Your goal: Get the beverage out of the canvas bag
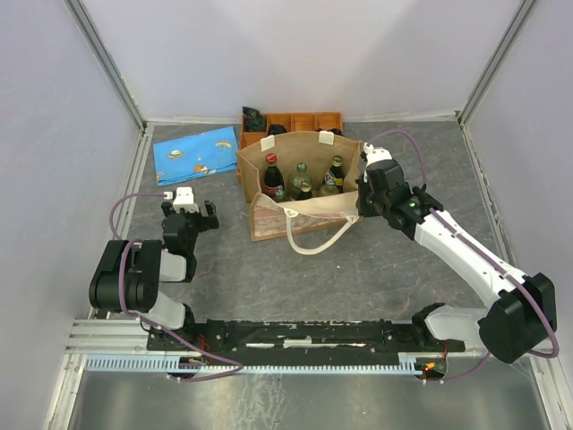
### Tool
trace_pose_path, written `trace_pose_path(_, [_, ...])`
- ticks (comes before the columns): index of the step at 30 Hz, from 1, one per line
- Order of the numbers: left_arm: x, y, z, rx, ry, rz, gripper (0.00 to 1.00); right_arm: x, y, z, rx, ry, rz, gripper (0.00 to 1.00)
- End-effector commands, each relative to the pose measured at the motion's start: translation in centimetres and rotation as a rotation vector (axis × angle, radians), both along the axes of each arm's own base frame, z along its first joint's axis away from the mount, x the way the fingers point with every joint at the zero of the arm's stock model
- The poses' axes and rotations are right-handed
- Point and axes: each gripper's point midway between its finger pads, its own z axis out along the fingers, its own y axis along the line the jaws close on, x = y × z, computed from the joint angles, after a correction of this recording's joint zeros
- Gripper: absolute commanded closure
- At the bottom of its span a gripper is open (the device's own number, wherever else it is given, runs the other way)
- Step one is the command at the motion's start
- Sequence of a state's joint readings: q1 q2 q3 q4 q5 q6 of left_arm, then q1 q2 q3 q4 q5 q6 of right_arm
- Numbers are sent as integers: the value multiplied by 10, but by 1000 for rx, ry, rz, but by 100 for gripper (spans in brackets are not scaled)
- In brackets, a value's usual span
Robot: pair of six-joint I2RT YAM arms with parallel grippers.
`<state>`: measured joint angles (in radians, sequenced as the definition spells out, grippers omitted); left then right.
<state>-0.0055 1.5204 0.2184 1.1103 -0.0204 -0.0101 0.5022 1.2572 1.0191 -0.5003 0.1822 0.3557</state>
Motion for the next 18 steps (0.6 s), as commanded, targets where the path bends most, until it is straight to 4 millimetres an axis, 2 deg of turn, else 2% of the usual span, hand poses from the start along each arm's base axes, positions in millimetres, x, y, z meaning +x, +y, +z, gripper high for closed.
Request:
trace_pose_path(1, [10,2,23,-3,-85,7,1,-19,-11,-16,-46,61,27,82])
trace_pose_path(2, [10,2,23,-4,-85,7,1,-21,-7,-15,-30,62,43,75])
trace_pose_path(4, [10,2,23,-4,-84,7,1,-25,1,-9,8,61,65,50])
trace_pose_path(5, [10,2,23,-4,-84,8,1,-27,5,-4,29,60,76,41])
trace_pose_path(7, [10,2,23,-4,-85,8,1,-28,13,10,83,39,88,30])
trace_pose_path(12, [11,2,23,-4,-86,9,1,-18,34,37,186,-21,107,28])
trace_pose_path(18, [11,2,23,-3,-86,9,1,-9,60,34,235,-12,144,32])
